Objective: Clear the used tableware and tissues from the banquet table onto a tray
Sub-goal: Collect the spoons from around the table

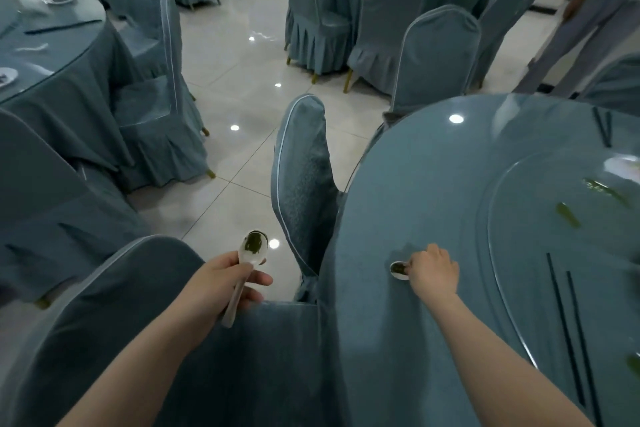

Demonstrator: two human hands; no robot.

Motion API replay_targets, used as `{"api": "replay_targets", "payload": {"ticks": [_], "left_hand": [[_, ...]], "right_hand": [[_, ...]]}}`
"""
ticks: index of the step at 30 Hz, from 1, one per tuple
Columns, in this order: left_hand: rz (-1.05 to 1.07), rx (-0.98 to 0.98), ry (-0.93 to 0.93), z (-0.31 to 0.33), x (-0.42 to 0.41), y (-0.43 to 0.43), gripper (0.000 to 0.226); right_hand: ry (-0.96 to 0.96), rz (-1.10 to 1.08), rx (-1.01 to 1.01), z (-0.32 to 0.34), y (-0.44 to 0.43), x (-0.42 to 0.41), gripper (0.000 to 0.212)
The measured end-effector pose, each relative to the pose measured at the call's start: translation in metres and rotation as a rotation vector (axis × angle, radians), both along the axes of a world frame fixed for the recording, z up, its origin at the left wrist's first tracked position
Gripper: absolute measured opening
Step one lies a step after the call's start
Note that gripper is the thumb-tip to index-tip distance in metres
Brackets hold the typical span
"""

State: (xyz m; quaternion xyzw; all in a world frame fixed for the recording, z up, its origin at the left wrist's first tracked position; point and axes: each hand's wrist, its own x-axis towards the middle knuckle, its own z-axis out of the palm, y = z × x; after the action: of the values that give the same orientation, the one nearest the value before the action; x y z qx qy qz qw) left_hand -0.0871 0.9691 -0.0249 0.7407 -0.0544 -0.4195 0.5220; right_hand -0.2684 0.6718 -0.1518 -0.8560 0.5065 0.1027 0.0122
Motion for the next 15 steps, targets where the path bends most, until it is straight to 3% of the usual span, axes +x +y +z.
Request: {"api": "replay_targets", "payload": {"ticks": [5,7,10,15], "left_hand": [[-0.074,-0.071,-0.014,0.005,0.004,0.015,0.021],[-0.113,-0.076,-0.035,0.006,0.004,0.022,0.021],[-0.194,-0.074,-0.088,0.004,0.003,0.035,0.023],[-0.333,-0.118,-0.095,0.003,-0.003,0.057,0.024]], "right_hand": [[-0.207,-0.118,0.174,0.027,0.050,-0.005,0.022],[-0.323,-0.151,0.185,0.046,0.075,-0.007,0.029],[-0.488,-0.181,0.185,0.073,0.121,-0.014,0.021],[-0.652,-0.253,0.197,0.108,0.209,-0.041,0.026]]}}
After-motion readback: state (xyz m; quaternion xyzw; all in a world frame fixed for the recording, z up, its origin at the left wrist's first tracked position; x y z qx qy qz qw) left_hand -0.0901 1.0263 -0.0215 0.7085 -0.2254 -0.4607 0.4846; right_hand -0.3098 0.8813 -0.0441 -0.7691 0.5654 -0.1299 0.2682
